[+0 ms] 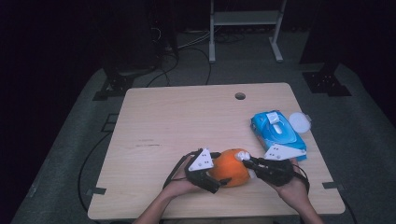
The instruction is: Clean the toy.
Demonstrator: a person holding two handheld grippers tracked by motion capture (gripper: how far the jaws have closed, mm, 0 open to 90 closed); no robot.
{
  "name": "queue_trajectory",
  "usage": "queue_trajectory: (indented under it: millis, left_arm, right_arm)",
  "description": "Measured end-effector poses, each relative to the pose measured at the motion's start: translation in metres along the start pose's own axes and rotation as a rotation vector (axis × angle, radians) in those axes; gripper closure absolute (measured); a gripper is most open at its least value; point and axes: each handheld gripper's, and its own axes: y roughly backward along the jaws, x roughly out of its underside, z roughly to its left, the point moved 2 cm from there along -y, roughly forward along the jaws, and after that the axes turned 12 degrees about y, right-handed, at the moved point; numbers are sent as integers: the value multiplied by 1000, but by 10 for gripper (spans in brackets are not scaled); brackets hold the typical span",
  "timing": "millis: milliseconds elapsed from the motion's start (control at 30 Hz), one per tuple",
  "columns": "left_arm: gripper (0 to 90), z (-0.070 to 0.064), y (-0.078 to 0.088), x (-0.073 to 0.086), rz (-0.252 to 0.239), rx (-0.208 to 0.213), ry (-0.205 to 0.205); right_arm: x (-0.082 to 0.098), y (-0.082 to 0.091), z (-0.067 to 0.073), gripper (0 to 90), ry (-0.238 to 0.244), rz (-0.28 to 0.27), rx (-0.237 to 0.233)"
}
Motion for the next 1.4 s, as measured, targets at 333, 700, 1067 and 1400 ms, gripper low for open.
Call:
queue_trajectory:
  millis: [333,700,1067,1400]
  left_arm:
    - [29,0,-16,11,55,-22,32]
    - [189,-3,-13,8,36,-38,17]
    - [225,-6,-10,3,25,-68,37]
    - [271,-11,8,-12,-23,-73,41]
  right_arm:
    - [-2,0,0,793,-24,-6,6]
    - [-5,-2,-1,790,-4,-21,28]
    - [1,1,-7,797,-37,-13,50]
    - [-17,-1,13,794,23,-57,21]
